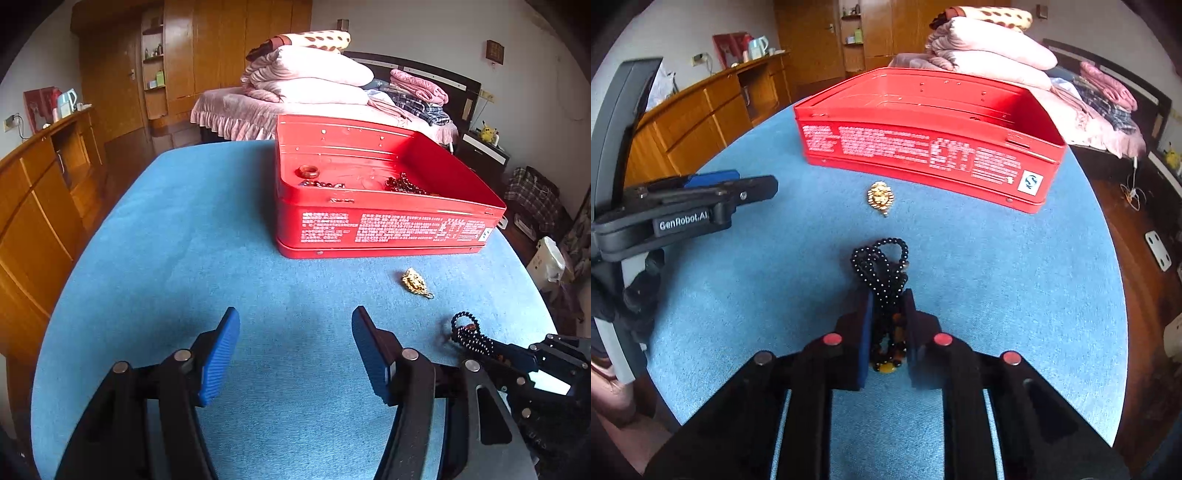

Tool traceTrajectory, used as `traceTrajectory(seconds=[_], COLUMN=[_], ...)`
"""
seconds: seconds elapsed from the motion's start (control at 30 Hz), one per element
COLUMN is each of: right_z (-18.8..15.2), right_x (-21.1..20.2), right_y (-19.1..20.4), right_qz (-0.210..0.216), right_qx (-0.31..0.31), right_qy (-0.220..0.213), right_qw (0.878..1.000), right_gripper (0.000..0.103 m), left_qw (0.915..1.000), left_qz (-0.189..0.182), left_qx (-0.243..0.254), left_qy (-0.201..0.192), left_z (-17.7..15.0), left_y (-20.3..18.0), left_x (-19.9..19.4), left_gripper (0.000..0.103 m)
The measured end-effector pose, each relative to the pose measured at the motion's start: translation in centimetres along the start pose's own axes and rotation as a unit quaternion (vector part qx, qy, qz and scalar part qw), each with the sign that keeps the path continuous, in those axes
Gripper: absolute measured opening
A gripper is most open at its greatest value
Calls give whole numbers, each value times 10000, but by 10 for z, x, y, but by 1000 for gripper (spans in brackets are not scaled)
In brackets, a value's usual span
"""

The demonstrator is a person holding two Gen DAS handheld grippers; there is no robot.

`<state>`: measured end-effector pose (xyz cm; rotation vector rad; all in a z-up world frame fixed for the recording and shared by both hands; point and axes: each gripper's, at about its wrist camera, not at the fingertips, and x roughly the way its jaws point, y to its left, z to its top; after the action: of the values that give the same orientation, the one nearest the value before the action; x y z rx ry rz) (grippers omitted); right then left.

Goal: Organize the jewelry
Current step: 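Close the left tool on the gold pendant while the right tool holds the black beads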

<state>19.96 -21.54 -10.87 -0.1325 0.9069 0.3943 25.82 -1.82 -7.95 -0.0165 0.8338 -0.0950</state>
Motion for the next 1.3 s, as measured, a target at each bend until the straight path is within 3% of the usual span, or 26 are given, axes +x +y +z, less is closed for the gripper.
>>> traceTrajectory(seconds=[0.1, 0.5, 0.83, 0.93, 1.07, 1.3], right_z=[-2, -2, -5, -7, -9, -9], right_x=[-3, -10, -15, -16, -15, -15], right_y=[-10, -43, -55, -57, -58, -53], right_qz=[-193, -197, -55, -19, 11, 55], right_qx=[198, 669, 742, 774, 803, 799], right_qy=[-79, -230, -368, -395, -389, -376], right_qw=[9996, 9973, 9965, 9962, 9960, 9961], right_gripper=[13, 13, 13, 13, 13, 13], left_qw=[9999, 9988, 9984, 9985, 9980, 9975], left_qz=[-77, -400, -257, -178, -273, -416], left_qx=[64, 162, 206, 282, 349, 385], left_qy=[55, 214, 449, 431, 445, 417], left_z=[1, 20, 25, 26, 24, 22], left_y=[-10, -56, -80, -84, -92, -92], left_x=[5, 29, 54, 55, 54, 48], left_gripper=[62, 62, 62, 51, 23, 22])
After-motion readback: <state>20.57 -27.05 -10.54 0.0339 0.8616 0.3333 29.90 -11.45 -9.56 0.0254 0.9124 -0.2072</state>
